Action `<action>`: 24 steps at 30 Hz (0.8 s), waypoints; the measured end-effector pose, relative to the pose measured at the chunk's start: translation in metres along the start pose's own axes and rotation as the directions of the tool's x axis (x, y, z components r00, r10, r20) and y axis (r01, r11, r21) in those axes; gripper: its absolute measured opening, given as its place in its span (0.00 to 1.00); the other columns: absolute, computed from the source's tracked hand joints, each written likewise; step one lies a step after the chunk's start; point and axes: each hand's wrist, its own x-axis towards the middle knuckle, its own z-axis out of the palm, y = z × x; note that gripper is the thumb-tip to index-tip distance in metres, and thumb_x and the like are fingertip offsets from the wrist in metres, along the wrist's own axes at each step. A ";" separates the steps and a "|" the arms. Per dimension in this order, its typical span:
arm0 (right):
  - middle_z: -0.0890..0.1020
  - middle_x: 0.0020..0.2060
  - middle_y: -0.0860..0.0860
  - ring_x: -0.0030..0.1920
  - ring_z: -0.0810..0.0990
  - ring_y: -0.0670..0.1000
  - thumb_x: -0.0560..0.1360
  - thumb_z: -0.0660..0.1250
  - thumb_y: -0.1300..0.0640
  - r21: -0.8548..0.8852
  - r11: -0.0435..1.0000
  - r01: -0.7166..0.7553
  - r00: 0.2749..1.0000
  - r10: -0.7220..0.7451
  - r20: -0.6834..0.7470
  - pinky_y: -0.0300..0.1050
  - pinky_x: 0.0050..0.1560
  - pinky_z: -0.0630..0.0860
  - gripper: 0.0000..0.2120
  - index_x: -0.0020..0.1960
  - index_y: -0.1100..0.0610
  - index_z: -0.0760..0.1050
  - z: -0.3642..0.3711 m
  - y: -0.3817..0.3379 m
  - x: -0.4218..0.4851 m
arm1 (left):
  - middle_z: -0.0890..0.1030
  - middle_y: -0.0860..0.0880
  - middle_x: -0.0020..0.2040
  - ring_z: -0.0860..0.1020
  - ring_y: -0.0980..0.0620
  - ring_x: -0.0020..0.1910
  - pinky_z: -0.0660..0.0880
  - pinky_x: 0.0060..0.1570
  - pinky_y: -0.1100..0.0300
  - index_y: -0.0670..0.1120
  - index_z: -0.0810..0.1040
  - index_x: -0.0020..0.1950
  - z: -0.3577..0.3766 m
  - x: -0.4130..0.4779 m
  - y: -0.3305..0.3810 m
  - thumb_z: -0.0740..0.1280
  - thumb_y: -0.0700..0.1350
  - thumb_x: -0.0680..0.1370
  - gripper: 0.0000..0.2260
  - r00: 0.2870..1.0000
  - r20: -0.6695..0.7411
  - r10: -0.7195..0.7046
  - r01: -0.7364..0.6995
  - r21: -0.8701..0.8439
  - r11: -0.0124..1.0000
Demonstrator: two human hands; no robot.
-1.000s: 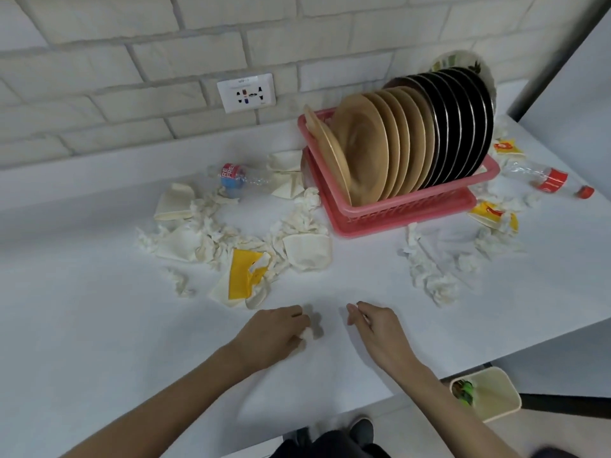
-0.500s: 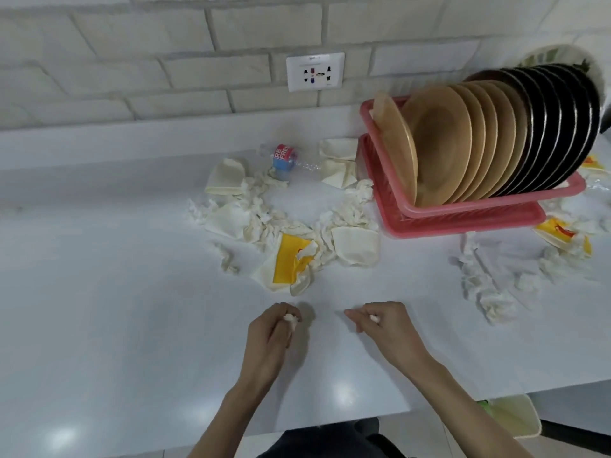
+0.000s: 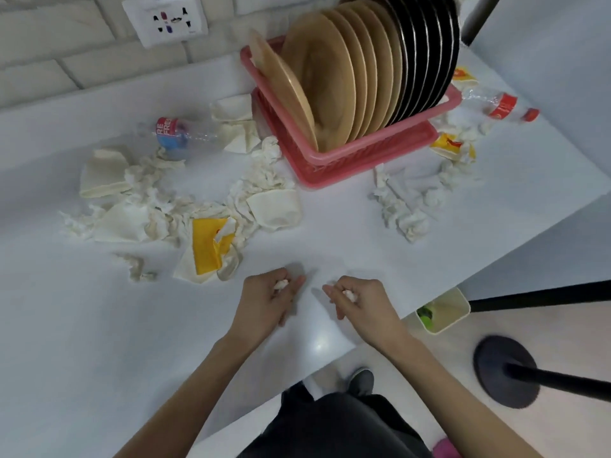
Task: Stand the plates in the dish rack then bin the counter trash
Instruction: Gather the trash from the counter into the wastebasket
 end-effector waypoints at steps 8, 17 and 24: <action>0.68 0.18 0.53 0.20 0.66 0.47 0.80 0.62 0.43 -0.039 0.991 -0.130 0.981 0.123 -0.148 0.37 0.27 0.65 0.28 0.26 0.59 0.75 -0.066 0.041 -0.045 | 0.72 0.48 0.24 0.68 0.55 0.21 0.66 0.23 0.63 0.45 0.75 0.31 0.089 -0.007 0.037 0.65 0.49 0.82 0.19 0.980 0.199 -0.005 0.002 0.014 1.000; 0.62 0.22 0.50 0.22 0.60 0.48 0.81 0.58 0.43 0.017 0.987 -0.157 0.954 0.156 -0.256 0.49 0.29 0.62 0.29 0.26 0.57 0.59 -0.169 0.141 -0.122 | 0.59 0.55 0.25 0.59 0.58 0.26 0.56 0.28 0.64 0.50 0.58 0.28 0.245 -0.032 0.079 0.61 0.56 0.82 0.25 0.947 0.311 0.082 -0.134 0.147 0.980; 0.66 0.23 0.54 0.25 0.63 0.48 0.82 0.58 0.43 0.087 0.961 -0.262 0.918 0.276 -0.284 0.50 0.31 0.64 0.31 0.29 0.66 0.65 -0.236 0.224 -0.165 | 0.64 0.55 0.25 0.63 0.59 0.27 0.59 0.29 0.63 0.55 0.63 0.28 0.359 -0.044 0.095 0.61 0.52 0.82 0.22 0.916 0.390 0.100 -0.198 0.222 0.955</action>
